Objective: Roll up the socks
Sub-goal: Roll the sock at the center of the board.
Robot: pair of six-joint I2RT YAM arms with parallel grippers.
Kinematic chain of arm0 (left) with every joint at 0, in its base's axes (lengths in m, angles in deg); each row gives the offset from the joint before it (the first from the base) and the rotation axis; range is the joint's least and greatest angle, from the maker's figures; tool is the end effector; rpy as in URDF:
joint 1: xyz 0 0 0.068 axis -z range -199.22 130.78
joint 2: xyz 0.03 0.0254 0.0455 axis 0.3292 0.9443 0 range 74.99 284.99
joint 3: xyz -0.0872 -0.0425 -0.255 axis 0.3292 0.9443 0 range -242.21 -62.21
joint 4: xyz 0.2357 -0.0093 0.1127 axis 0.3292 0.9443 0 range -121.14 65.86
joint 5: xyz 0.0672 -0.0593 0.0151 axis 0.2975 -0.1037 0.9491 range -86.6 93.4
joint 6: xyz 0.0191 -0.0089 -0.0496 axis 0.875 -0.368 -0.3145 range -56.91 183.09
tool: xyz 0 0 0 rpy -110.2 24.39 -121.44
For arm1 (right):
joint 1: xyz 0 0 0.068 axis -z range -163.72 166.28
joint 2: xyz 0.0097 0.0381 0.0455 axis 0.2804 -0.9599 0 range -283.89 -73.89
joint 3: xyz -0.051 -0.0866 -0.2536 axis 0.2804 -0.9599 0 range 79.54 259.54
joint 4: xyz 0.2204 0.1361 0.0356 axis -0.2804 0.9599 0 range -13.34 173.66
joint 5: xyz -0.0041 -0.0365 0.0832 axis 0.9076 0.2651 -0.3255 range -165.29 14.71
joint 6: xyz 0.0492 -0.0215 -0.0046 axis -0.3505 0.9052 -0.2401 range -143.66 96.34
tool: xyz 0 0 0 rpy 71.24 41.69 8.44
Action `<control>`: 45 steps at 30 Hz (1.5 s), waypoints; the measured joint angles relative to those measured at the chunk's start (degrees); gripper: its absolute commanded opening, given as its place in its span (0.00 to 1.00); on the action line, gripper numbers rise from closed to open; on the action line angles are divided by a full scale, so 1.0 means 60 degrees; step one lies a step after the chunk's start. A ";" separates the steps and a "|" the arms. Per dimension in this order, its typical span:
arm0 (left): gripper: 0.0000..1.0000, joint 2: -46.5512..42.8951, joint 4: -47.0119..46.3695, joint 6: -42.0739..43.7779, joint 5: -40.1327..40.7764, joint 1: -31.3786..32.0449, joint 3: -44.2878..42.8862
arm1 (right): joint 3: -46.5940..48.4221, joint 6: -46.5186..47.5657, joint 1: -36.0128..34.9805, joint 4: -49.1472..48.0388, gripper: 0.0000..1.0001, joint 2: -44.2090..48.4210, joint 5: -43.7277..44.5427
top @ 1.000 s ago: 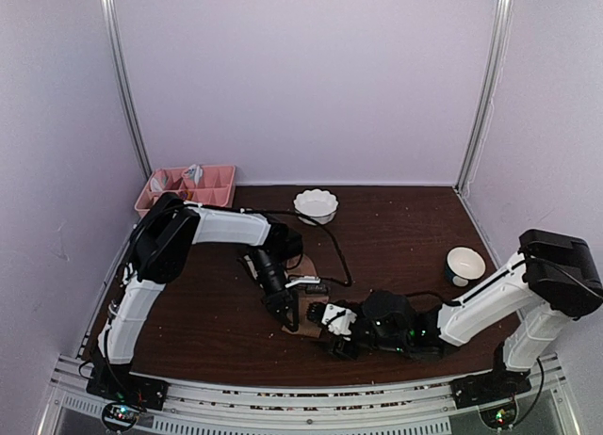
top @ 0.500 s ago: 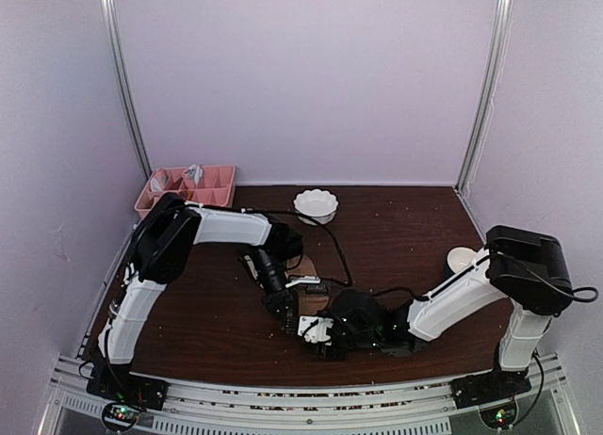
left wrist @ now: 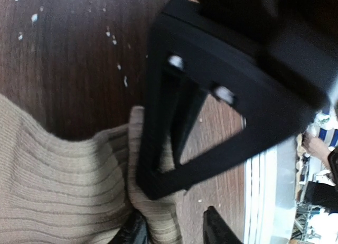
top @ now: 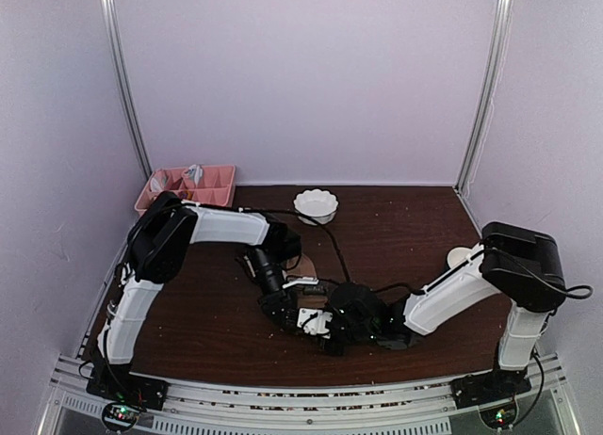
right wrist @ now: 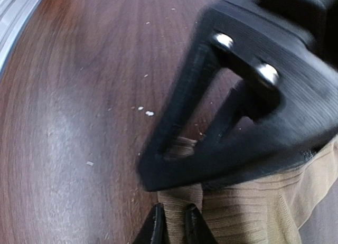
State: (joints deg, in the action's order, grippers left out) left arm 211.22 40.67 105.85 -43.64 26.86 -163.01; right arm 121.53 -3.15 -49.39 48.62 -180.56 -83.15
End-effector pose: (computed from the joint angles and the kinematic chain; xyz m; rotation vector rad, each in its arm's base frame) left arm 0.2697 -0.3176 0.1092 -1.7013 -1.9819 1.1227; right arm 0.1366 0.3141 0.1053 -1.6049 1.6011 0.5809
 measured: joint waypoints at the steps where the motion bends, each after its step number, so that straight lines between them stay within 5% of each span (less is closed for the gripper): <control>1: 0.42 -0.0142 -0.0120 0.0033 0.0055 0.0000 0.0168 | 0.0058 -0.0153 0.0080 0.0026 0.07 -0.0051 -0.0175; 12: 0.44 -0.3741 -0.4543 0.0036 0.2080 -0.0091 0.4422 | 0.0579 -0.1778 0.0769 0.0729 0.00 -0.0168 -0.2124; 20: 0.43 -0.4670 -0.6765 -0.0069 0.2743 -0.0208 0.5442 | 0.0630 -0.3275 0.1082 0.1024 0.00 -0.0175 -0.3490; 31: 0.41 -0.4670 -0.6845 0.0510 0.2182 0.0211 0.5588 | 0.0984 -0.6849 0.2310 0.0510 0.00 -0.0940 -0.5643; 45: 0.47 -0.5104 -0.6947 0.0914 0.2350 0.0506 0.6109 | 0.1421 -0.8626 0.2597 0.0193 0.00 -0.1512 -0.6247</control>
State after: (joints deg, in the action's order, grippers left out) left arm 180.60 -1.01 111.34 -29.55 29.90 -126.35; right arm 130.06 -54.91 -33.80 49.78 -189.63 -120.63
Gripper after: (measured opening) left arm 0.482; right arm 0.051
